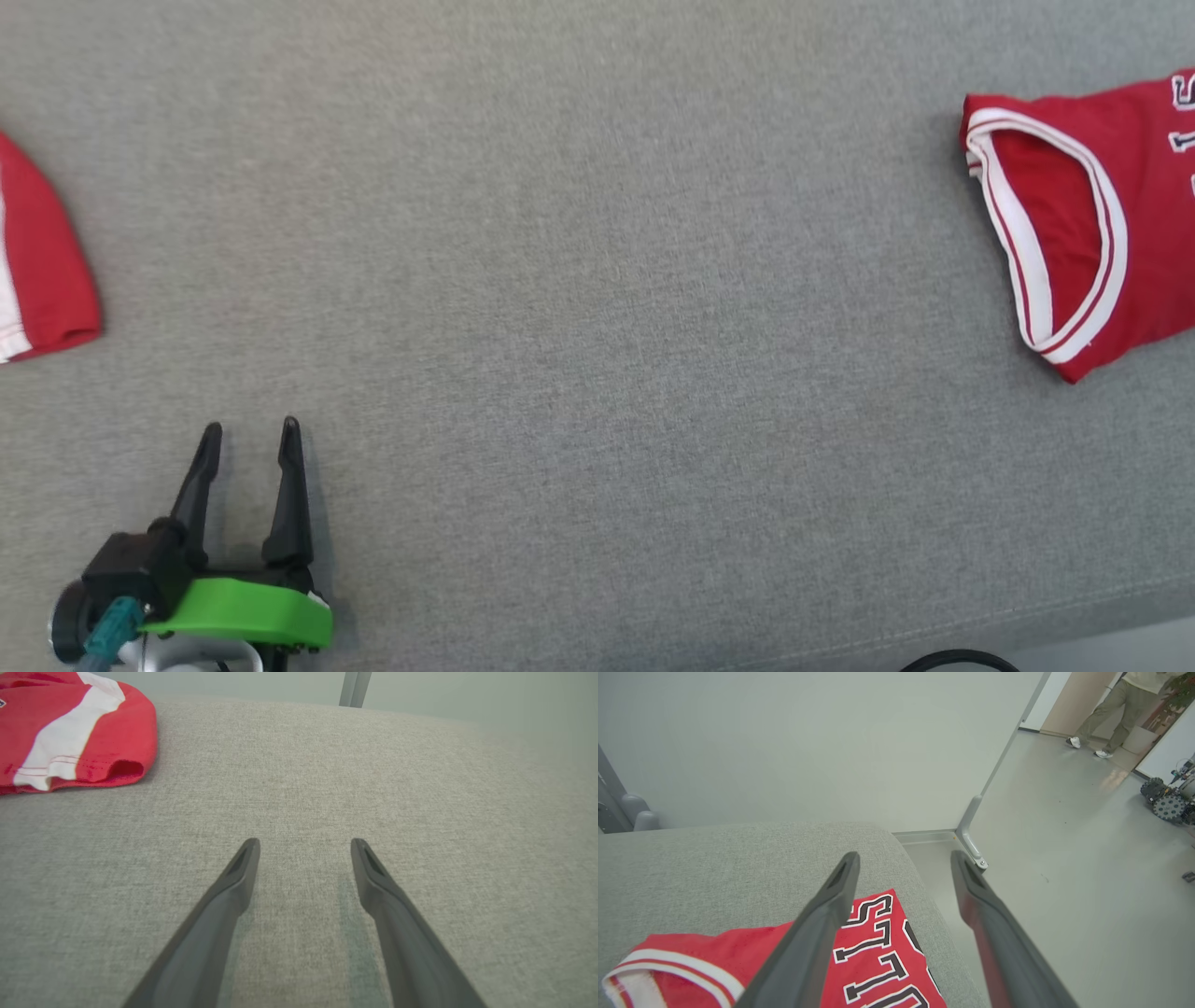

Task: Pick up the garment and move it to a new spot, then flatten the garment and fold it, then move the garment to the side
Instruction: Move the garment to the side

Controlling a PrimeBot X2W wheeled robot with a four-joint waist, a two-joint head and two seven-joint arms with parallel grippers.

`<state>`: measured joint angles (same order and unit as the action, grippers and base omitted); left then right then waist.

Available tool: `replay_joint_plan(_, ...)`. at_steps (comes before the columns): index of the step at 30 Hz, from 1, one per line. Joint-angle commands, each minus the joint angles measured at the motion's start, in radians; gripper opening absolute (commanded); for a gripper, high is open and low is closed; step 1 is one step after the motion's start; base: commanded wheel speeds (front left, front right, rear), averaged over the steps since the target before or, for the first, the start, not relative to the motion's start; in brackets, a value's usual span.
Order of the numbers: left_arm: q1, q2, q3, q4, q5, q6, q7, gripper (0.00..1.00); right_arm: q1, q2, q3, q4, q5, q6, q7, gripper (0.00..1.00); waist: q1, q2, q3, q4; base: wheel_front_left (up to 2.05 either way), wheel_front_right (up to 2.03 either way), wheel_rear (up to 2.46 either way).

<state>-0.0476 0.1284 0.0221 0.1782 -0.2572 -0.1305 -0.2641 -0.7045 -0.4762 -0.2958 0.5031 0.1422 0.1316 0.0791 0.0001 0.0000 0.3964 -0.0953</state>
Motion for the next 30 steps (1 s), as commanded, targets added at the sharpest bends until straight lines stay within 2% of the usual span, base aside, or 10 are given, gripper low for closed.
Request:
replay_joint_plan(1, 0.02, -0.012, 0.003, 0.014, -0.001, 0.002, 0.001, 1.0, 0.049, -0.008, 0.009, -0.04, 0.018, -0.002, -0.032, 1.0, -0.0001, 0.0, -0.119, 0.065, 0.0, 0.0, 0.0)
replay_joint_plan(3, 0.031, -0.029, 0.028, 0.031, -0.019, 0.009, 0.001, 1.0, 0.134, 0.002, 0.046, -0.112, 0.023, -0.002, -0.066, 1.0, -0.0001, 0.0, -0.166, 0.084, 0.0, 0.0, 0.0)
replay_joint_plan(7, 0.055, -0.054, 0.057, 0.058, -0.023, 0.019, 0.001, 1.0, 0.314, 0.032, 0.081, -0.256, 0.107, -0.002, -0.117, 1.0, -0.0001, 0.0, -0.244, 0.132, 0.0, 0.0, 0.0)
replay_joint_plan(10, 0.073, -0.064, 0.064, 0.071, -0.019, 0.016, 0.001, 1.0, 0.461, 0.111, 0.089, -0.339, 0.165, -0.002, -0.155, 1.0, -0.0001, 0.0, -0.286, 0.167, 0.0, 0.0, 0.0)
replay_joint_plan(14, 0.082, -0.069, 0.065, 0.099, -0.008, 0.01, 0.001, 1.0, 0.617, 0.204, 0.085, -0.378, 0.108, -0.002, -0.245, 1.0, -0.0001, 0.0, -0.32, 0.206, 0.0, 0.0, 0.0)
replay_joint_plan(21, 0.097, -0.068, 0.033, 0.163, 0.013, 0.002, 0.001, 1.0, 0.792, 0.348, 0.062, -0.311, -0.119, -0.002, -0.338, 1.0, -0.0001, 0.0, -0.384, 0.254, 0.0, 0.0, 0.0)
replay_joint_plan(25, 0.098, -0.071, 0.018, 0.175, 0.01, 0.001, 0.001, 1.0, 0.819, 0.399, 0.047, -0.312, -0.179, -0.002, -0.344, 1.0, -0.0001, 0.0, -0.397, 0.262, 0.0, 0.0, 0.0)
replay_joint_plan(30, 0.1, -0.073, -0.007, 0.176, -0.019, 0.0, 0.001, 1.0, 0.838, 0.421, 0.091, -0.344, -0.207, -0.002, -0.344, 1.0, -0.0001, 0.0, -0.407, 0.26, 0.0, 0.0, 0.0)
